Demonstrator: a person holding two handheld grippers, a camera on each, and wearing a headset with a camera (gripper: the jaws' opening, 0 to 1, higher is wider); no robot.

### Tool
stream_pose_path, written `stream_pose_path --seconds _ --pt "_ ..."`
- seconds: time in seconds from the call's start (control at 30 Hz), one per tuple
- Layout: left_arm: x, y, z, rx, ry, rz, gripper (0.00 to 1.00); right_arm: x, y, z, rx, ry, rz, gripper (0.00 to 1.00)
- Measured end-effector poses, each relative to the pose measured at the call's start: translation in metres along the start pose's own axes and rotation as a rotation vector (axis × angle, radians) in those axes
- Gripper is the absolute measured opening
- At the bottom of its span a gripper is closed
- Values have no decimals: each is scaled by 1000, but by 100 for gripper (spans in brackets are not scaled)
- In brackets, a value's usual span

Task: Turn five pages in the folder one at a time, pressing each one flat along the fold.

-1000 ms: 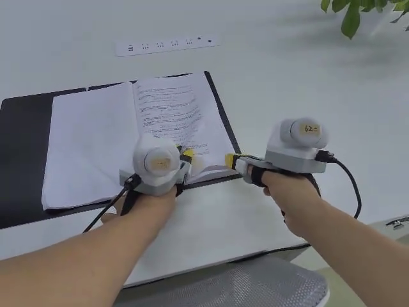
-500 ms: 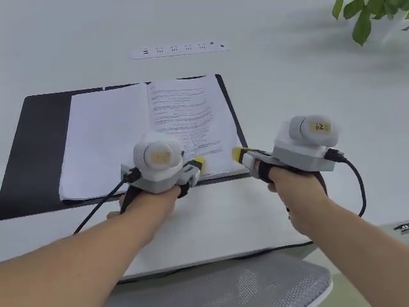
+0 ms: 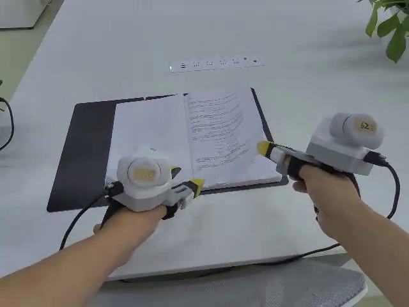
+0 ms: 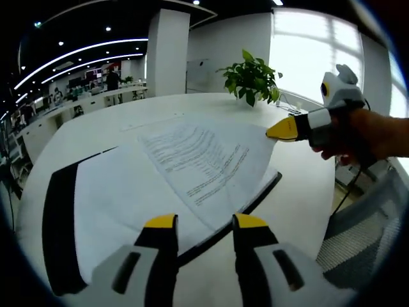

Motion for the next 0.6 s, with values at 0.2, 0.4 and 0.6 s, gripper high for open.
stream_pose_path --seconds 0.2,0.4,0.6 --pt "28 0 -13 32 -10 30 33 -1 1 -29 -11 -37 18 0" --pt "54 2 -28 65 -23 57 33 -6 3 -60 -6 -79 33 0" --pt "75 3 -40 86 -31 86 33 -15 12 -83 3 -103 23 0"
Point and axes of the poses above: the centre of the closed fingertips' face, and the gripper's own axes: x roughly backward along the fingers, z roughly to its right, y roughly out of its underside, the point moved 6 cm from there along x, roughly backward along the fingers, and after that the axes turned 6 degrees about -x, right-handed, at the moved point
